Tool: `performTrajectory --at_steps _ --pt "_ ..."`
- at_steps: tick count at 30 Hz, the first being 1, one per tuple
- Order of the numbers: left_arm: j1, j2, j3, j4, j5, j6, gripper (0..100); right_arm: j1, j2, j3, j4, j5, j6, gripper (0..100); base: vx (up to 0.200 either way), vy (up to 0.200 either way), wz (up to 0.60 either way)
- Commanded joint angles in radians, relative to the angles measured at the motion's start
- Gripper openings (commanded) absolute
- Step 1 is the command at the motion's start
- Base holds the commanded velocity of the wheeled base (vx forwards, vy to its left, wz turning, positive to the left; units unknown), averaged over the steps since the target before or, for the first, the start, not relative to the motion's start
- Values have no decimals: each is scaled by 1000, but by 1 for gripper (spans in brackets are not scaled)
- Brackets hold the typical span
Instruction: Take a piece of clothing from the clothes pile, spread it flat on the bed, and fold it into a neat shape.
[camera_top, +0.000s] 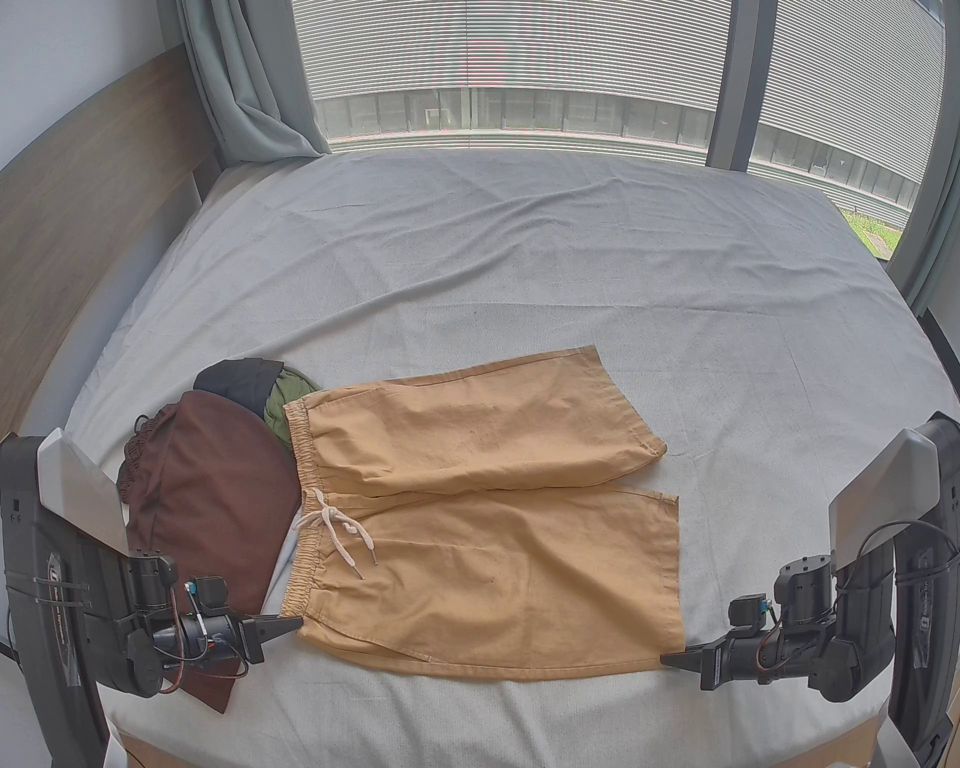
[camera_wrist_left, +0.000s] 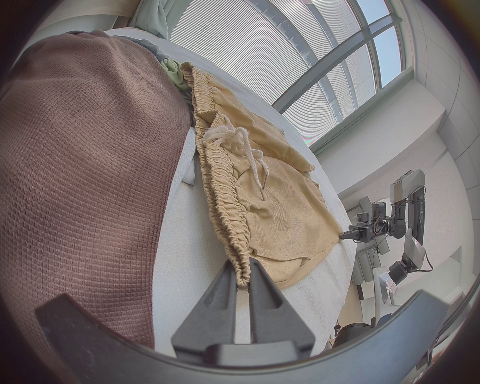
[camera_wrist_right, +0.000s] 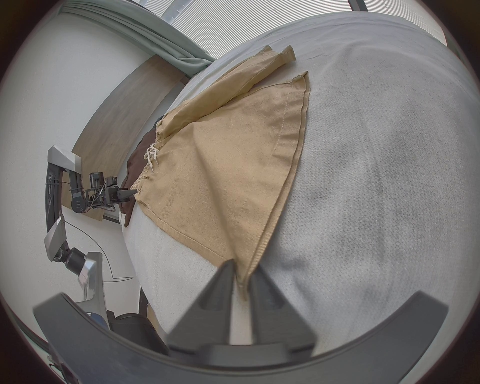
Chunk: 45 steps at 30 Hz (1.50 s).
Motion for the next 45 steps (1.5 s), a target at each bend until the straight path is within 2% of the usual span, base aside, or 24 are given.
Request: performTrajectory --at_steps 1,10,13,21,34,37,45 --pt "1 0 0 0 0 -1 0 0 2 0 -2 1 0 0 0 0 0" --pt "8 -5 22 -1 -3 1 0 0 0 12 -2 -2 0 0 0 0 0" --pt "17 -8 45 -1 -46 7 0 0 -3 36 -2 -2 -3 0 0 0 0" --pt "62 0 95 0 -110 110 0 -2 -1 81 -2 4 -69 0 0 0 0" --pt "67 -16 105 -1 -144 134 0 -11 -43 70 -3 66 -89 0 0 0 0" --pt "59 -51 97 0 -144 105 0 -14 -72 59 -2 73 -83 0 0 0 0" --pt "25 -177 66 0 -142 -87 0 -9 -162 4 -2 83 -15 0 0 0 0"
